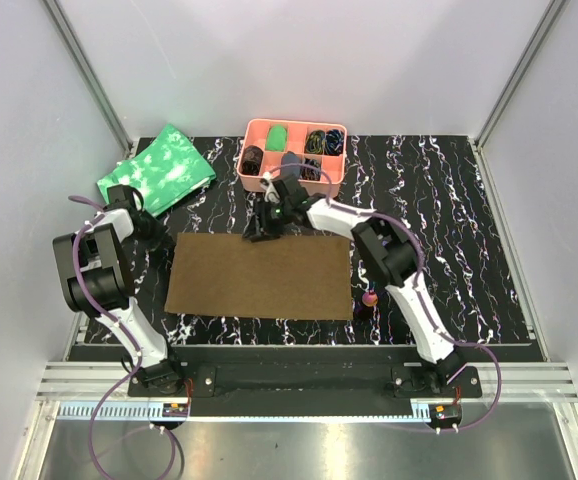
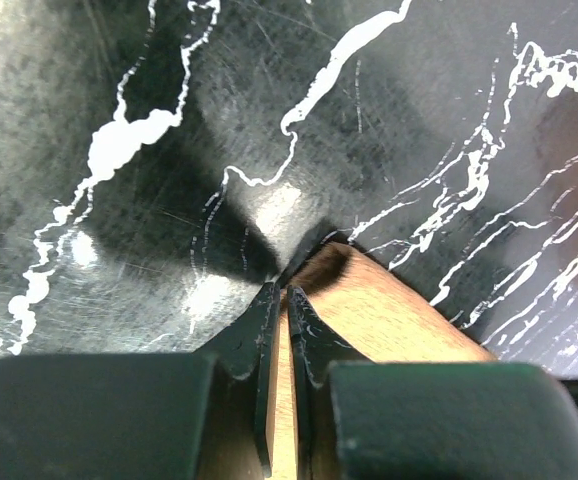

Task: Fold the napkin into a case and place the utensils inside
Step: Smooth out the rectangle-folded napkin at the center of the board, then pick up the rectangle-folded napkin from the center of the board.

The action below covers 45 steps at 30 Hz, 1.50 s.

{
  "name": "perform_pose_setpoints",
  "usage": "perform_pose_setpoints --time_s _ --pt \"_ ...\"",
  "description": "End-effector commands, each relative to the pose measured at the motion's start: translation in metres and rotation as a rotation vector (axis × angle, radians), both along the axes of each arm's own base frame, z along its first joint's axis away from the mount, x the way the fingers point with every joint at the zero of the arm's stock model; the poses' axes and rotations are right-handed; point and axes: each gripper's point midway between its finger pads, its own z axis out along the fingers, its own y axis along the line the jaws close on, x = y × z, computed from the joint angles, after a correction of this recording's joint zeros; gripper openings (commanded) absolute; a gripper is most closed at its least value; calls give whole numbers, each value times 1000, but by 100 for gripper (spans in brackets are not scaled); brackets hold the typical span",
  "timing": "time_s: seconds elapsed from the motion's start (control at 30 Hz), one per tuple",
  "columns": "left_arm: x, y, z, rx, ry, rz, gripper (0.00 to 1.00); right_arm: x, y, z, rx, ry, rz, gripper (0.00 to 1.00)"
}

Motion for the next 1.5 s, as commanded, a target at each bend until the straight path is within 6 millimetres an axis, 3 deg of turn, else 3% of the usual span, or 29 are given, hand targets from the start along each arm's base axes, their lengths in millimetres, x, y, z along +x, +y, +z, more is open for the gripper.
perform_pose_setpoints --time_s 0.0,0.1,0.13,0.17,0.2,0.23,0.27,0.3,0.37,0.43,0.6,0.7,0.83,0.97,1.07,1.27,1.47 --pt "10 13 18 77 -59 -1 9 15 -43 40 5 -83 -49 47" --pt "11 12 24 71 -87 11 8 16 -65 36 9 -74 -54 48" --pt "12 8 28 70 -107 5 8 18 -74 44 18 -81 -58 48" --pt "13 8 34 80 -124 5 8 10 -83 34 1 -62 -56 49" --pt "14 7 50 103 -164 1 8 9 -90 34 -11 -65 -65 49" --pt "14 3 58 134 -179 -7 8 8 -99 47 -8 -84 -79 52" --pt "14 0 66 146 -198 -10 10 6 -118 35 -32 -58 -104 53" --pt "14 -15 83 156 -247 -34 11 5 -128 46 -24 -67 -117 54" --pt "14 -36 94 140 -294 -63 12 1 -160 32 -62 -39 -158 54" --pt "11 -81 103 60 -334 -132 10 -2 -185 34 -124 -55 -188 54" --pt "-8 -168 84 -67 -341 -284 6 -27 -244 31 -361 -82 -252 68" --pt "-21 -195 83 -50 -343 -354 6 -46 -267 35 -448 -76 -279 73" --pt "-41 -226 83 -36 -342 -447 6 -80 -275 27 -519 19 -310 71" --pt "-62 -237 88 -22 -355 -498 6 -106 -278 14 -621 26 -366 68" --pt "-69 -238 95 -17 -368 -510 7 -117 -267 5 -648 29 -360 66" --pt "-79 -246 98 -32 -364 -552 7 -124 -271 -20 -785 26 -377 59" --pt "-87 -251 88 -42 -347 -567 7 -128 -274 -28 -834 17 -370 59"
